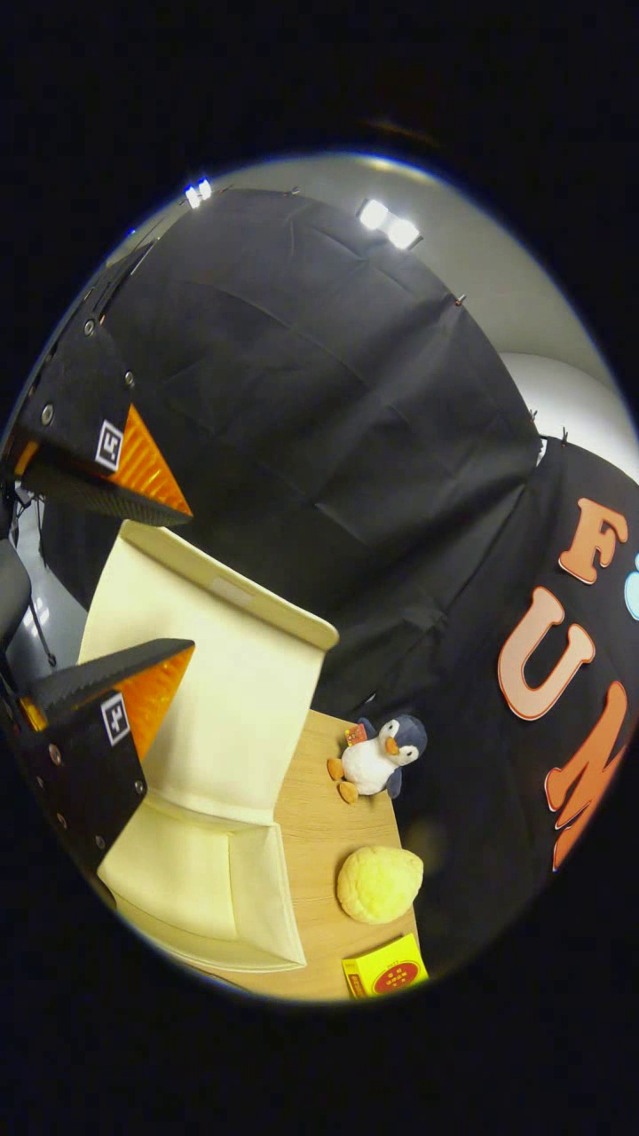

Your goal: Open the storage box then place both shoes into the box .Put the left shoe in first, then the right shoe, with the right side of both shoes facing outward in a uniform manner.

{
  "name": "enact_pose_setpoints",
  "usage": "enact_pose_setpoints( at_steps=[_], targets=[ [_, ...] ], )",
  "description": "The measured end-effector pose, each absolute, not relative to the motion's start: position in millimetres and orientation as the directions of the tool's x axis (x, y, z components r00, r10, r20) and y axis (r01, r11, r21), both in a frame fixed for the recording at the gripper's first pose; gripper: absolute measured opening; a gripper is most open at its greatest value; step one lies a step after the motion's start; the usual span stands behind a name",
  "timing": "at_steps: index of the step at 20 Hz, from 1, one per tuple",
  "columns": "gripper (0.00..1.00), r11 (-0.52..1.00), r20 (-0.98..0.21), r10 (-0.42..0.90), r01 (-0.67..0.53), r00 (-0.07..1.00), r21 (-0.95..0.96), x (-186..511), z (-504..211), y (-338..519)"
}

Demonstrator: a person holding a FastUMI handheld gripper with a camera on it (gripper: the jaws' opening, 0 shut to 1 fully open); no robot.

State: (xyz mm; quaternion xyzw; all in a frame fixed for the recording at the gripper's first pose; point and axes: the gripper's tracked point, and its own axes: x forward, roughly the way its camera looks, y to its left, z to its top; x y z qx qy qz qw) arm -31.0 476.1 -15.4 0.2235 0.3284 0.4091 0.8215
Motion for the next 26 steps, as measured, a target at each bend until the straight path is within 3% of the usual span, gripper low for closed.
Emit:
enact_pose_setpoints(
  at_steps=[1,3,12,26],
  targets=[
    [0.91,0.580,-0.364,0.809,-0.521,0.462,0.627,-28.9,-16.8,475.5],
    [0.98,0.595,-0.363,0.795,-0.512,0.485,0.619,-22.8,-15.8,471.4],
    [0.98,0.747,-0.410,0.650,-0.439,0.639,0.499,5.9,-35.7,392.9],
    [0.98,0.910,-0.486,0.348,-0.163,0.802,0.382,23.5,-93.8,208.7]
  ],
)
